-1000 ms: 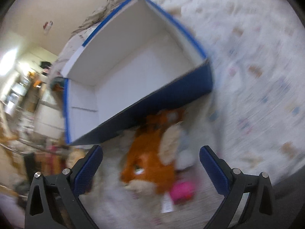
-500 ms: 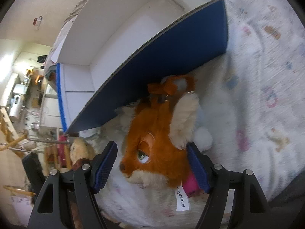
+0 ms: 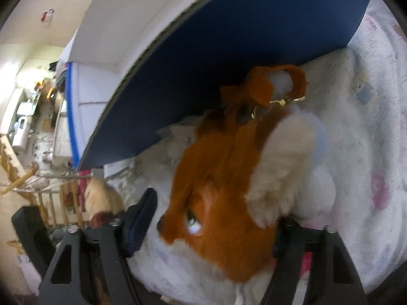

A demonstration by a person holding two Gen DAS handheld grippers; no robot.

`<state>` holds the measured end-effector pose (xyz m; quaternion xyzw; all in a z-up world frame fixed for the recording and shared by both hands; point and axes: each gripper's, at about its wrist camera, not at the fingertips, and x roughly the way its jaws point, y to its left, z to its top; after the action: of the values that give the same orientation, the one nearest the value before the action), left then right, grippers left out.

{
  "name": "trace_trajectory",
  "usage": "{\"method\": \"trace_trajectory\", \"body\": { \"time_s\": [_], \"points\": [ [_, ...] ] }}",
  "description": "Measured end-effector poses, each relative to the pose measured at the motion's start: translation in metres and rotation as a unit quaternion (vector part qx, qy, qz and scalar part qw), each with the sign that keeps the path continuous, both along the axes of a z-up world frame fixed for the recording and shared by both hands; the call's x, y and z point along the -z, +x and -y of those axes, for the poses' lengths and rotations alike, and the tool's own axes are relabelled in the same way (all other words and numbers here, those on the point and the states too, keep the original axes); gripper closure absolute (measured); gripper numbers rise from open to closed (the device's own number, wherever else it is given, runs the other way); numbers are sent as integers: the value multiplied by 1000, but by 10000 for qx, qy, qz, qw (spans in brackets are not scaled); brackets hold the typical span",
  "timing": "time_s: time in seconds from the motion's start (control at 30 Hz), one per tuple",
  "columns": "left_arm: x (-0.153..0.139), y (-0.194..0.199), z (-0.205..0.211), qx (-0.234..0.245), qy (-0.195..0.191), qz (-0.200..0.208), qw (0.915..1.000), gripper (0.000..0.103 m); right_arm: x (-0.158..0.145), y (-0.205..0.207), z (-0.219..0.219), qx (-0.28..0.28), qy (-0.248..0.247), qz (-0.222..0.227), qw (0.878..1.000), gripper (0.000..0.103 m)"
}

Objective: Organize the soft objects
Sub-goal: 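Close the right tool on the orange fox plush, then carry the bear with the left tool while the right tool carries the fox into the box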

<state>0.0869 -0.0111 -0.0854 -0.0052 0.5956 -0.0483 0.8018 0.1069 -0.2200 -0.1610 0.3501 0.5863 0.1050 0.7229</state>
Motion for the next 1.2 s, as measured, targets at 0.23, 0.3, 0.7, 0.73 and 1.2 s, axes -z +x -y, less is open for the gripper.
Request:
{"method": "trace_trajectory", "body": {
  "time_s": [0.23, 0.3, 0.7, 0.73, 1.2],
  "points": [
    [3, 1, -4, -99, -67, -64, 9999, 27, -16, -3, -10, -1, -137, 334, 9993, 62],
    [1, 0, -3, -67, -53, -5, 10000, 27, -23, -7, -9, -40, -151, 397, 9991, 63],
    [0, -3, 7, 23, 314, 262, 9992, 27, -60, -33, 8, -426, 11, 881, 9952, 63],
    [-1, -3, 6, 7, 345, 296, 9990, 27, -63, -35, 8, -444, 25, 932, 9947, 63],
    [-44, -21, -14, -292, 155, 980, 9946, 27, -123, -54, 22, -476, -97, 1564, 9865, 63]
  ]
}}
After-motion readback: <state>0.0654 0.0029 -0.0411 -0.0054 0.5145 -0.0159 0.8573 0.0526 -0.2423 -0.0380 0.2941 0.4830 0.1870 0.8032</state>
